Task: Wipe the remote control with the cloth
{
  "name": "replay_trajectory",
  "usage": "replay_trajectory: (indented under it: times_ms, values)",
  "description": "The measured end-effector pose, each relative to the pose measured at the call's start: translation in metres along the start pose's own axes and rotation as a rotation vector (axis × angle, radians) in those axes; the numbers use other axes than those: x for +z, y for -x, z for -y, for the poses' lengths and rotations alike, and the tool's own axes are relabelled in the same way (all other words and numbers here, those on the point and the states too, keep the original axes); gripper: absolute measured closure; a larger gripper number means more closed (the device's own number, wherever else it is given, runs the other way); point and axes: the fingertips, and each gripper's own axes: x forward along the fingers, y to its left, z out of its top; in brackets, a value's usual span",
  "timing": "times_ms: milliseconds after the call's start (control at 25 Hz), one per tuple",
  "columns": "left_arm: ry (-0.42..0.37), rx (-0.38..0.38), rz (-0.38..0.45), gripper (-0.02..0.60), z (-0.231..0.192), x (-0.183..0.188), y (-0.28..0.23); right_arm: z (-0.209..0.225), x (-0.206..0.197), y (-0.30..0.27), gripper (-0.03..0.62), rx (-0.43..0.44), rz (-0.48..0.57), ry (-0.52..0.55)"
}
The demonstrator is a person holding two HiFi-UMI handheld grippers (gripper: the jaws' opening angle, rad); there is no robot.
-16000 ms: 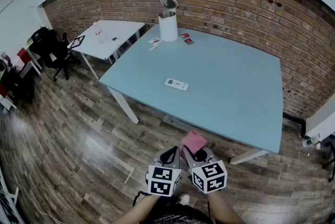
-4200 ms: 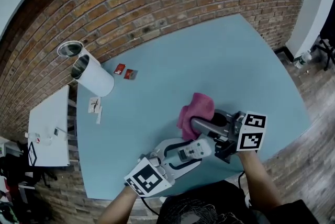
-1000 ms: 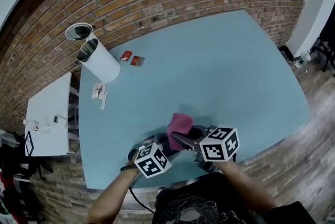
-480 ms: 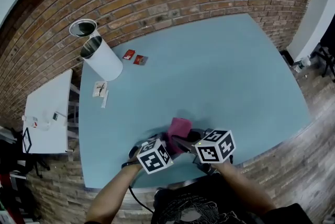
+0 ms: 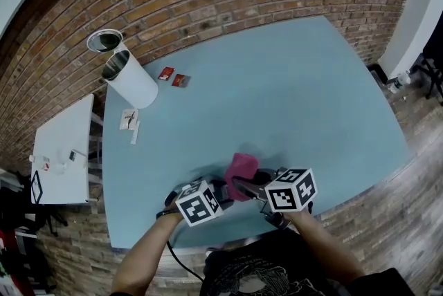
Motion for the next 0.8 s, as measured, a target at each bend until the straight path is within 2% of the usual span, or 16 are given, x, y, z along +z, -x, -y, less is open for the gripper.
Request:
replay_trajectory:
  times_ms: [800]
  values:
    - [0.022,-0.009,-0.073,0.351,0.001,-0.002,0.0,0.033,0.003,0.047,0.533,0.011,0.017,-0.046]
